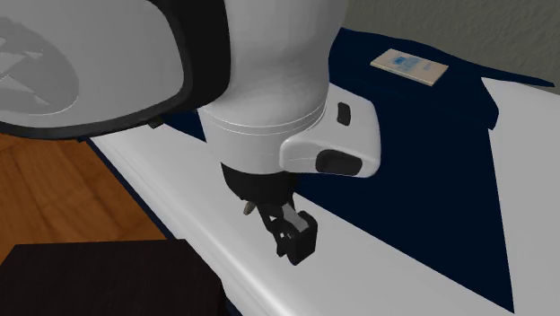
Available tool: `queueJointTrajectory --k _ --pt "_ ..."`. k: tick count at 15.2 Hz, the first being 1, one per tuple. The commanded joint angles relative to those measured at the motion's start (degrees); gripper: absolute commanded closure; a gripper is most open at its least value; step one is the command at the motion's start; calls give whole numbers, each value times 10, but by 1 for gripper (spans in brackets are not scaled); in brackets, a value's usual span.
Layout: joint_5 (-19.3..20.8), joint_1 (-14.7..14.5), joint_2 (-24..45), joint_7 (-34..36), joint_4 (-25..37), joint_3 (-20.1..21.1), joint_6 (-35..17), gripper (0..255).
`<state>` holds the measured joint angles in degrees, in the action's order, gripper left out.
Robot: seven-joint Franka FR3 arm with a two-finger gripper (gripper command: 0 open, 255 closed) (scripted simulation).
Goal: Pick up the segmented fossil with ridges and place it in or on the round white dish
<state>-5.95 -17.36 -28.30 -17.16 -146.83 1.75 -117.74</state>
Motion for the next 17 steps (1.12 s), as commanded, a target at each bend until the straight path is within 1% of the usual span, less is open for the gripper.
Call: queueJointTrajectory --k 1,11,12,17 --pt "-6 -20 21 -28 -10 8 -34 0" --pt "-38 -115 145 -156 -42 56 -202 0" --pt "-38 -116 147 -158 -42 57 -204 0" --pt "-42 -118 182 -159 -54 60 -251 0"
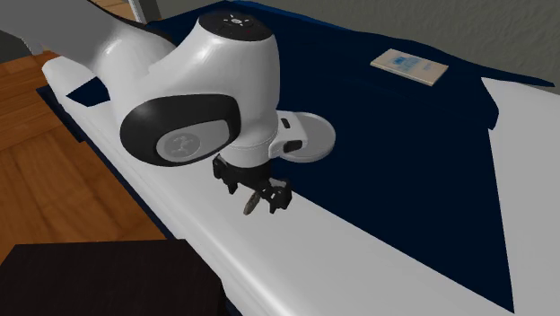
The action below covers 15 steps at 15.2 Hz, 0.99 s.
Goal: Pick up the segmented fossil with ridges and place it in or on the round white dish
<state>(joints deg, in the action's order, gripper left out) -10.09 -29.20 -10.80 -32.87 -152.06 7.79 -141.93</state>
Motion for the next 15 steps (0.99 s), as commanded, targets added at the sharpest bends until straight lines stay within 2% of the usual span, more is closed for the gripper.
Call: queueJointTrajectory --k 1,2,10,11,15 --pt "-1 0 15 -2 -3 0 -18 0" --pt "-2 -1 27 -3 -6 1 -33 0" --pt "-2 -1 27 -3 -6 1 -33 0" --pt "-2 -1 27 -3 -6 1 -33 255" --pt "-2 -1 27 -3 -6 1 -33 255"
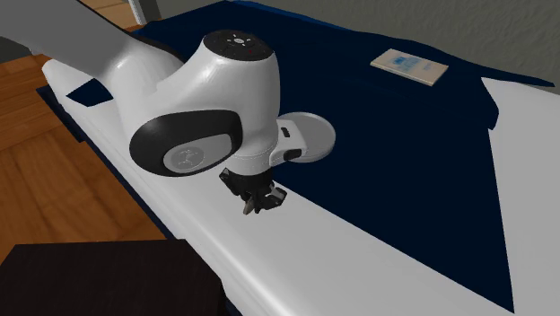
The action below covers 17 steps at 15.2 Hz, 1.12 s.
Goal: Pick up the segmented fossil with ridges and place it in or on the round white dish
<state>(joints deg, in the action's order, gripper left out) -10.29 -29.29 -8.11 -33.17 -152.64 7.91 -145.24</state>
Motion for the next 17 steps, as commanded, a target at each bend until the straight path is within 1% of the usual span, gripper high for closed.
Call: queueJointTrajectory --k 1,5,17 --pt "0 0 0 0 0 0 0 255" --pt "0 0 0 0 0 0 0 255" --pt "7 2 -82 10 31 -4 112 255"
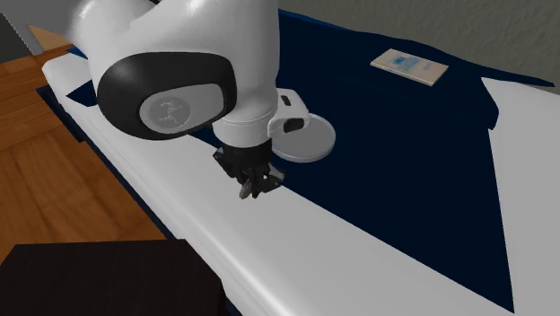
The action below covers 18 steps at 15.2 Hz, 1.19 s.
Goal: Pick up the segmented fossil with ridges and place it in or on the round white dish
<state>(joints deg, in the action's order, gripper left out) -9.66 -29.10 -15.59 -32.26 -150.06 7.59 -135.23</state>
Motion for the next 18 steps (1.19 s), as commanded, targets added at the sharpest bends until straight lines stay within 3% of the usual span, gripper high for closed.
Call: queueJointTrajectory --k 1,7,18 --pt "2 1 -13 2 8 -1 21 255" --pt "5 2 -43 6 32 -3 75 255" --pt "47 -18 189 102 280 42 85 255"
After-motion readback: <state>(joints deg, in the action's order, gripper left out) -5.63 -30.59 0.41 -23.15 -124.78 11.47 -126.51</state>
